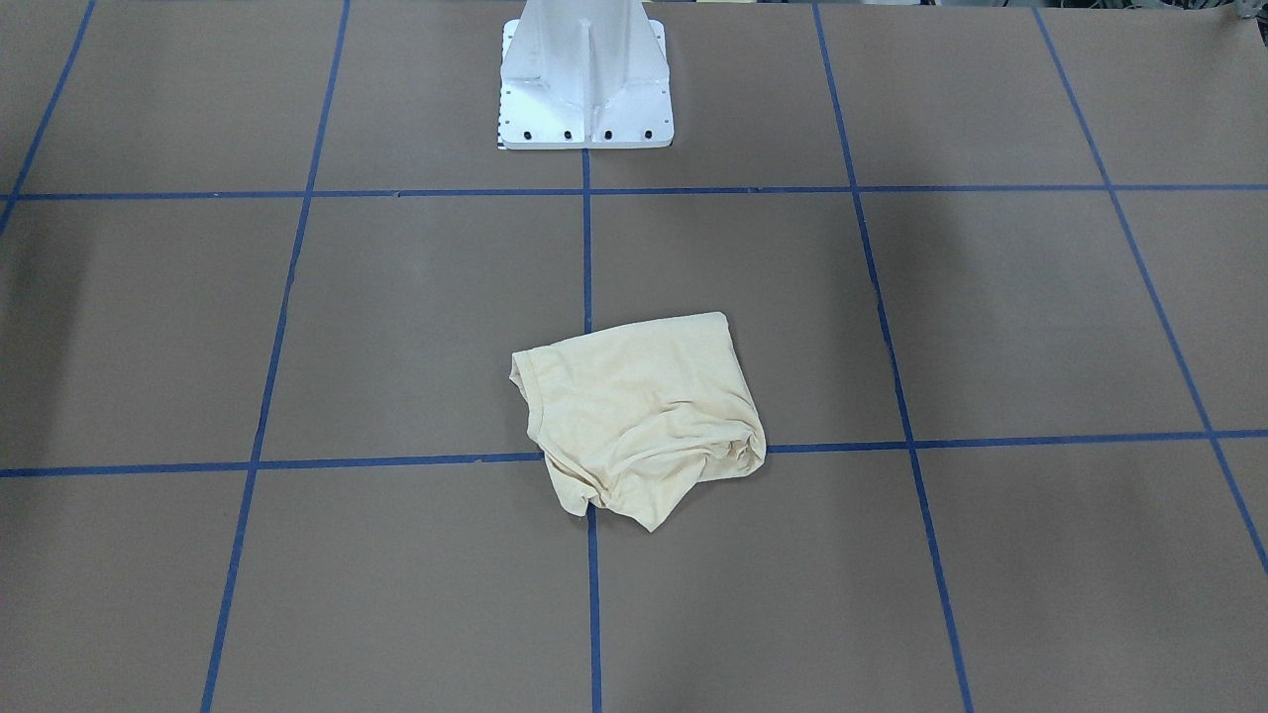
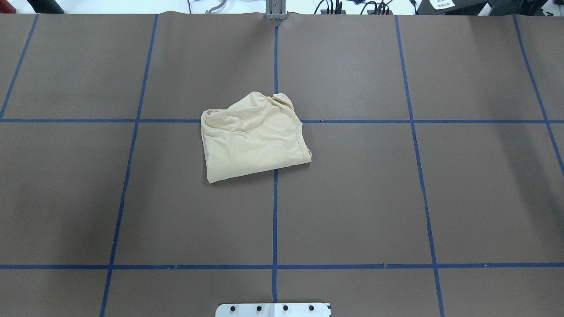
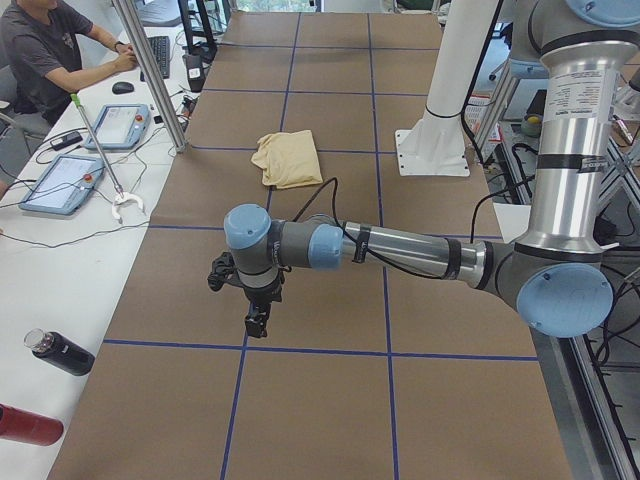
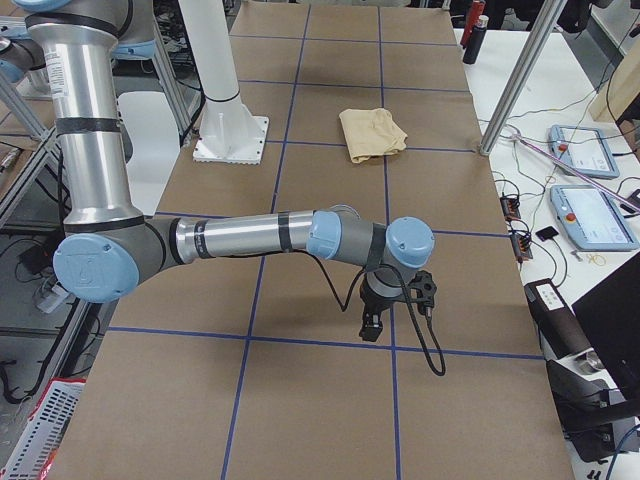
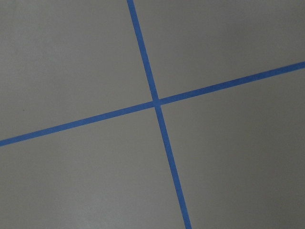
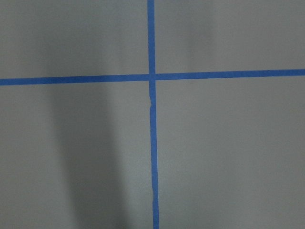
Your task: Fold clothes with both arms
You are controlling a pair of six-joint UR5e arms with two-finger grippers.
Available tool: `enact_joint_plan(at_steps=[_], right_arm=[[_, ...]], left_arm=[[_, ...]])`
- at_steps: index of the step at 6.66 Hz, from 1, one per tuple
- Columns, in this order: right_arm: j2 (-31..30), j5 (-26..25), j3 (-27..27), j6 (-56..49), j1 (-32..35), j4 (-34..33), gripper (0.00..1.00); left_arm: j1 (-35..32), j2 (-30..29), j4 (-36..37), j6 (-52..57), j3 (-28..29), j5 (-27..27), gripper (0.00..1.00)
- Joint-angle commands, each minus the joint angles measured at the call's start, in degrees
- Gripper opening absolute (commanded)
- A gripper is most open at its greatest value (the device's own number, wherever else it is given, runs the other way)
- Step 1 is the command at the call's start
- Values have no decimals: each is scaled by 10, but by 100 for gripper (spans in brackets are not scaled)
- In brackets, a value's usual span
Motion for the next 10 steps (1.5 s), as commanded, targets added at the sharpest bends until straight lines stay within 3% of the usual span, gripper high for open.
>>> enact_joint_plan(at_steps=[1,6,10], right_arm=[[-11,-10,-1,22,-6,4,100],[-66,-14,-16,22,-6,145,100],[-55,-8,22,84,-7,152,100]], left_arm=[[0,13,-4,2,2,-1,100],[-3,46,-24,13,1,0,100],[-3,45,-23,13,2,0,100]])
